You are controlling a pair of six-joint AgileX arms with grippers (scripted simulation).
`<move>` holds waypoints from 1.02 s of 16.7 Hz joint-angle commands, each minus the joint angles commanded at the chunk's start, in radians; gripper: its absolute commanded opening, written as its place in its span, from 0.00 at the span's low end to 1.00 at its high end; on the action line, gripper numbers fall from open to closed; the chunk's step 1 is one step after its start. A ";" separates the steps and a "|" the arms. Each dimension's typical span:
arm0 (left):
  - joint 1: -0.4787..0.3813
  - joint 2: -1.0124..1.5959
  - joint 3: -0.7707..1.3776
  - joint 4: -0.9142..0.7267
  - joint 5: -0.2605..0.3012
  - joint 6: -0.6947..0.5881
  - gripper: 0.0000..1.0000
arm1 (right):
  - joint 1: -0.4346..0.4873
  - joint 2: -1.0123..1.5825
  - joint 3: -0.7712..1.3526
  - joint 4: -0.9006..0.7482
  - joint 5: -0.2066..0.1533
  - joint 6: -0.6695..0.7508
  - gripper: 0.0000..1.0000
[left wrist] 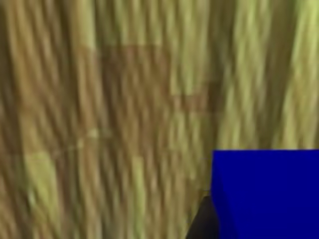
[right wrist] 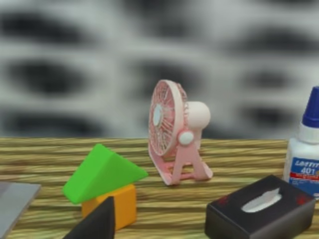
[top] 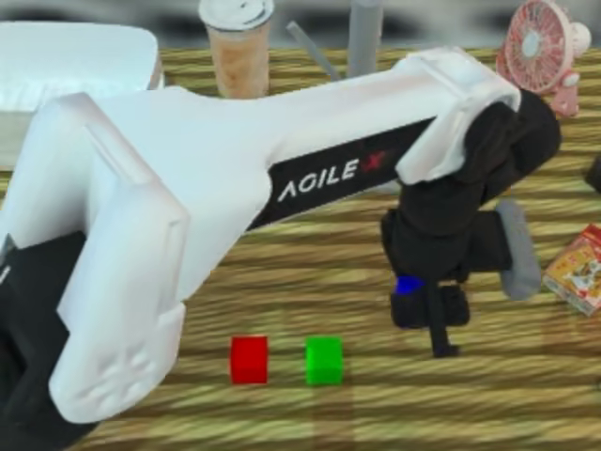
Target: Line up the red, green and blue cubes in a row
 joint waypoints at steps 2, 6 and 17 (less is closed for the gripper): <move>-0.016 0.004 0.011 -0.005 0.000 -0.003 0.00 | 0.000 0.000 0.000 0.000 0.000 0.000 1.00; -0.013 0.000 0.006 0.001 0.000 -0.001 0.00 | 0.000 0.000 0.000 0.000 0.000 0.000 1.00; -0.017 0.068 -0.156 0.227 0.000 -0.003 0.00 | 0.000 0.000 0.000 0.000 0.000 0.000 1.00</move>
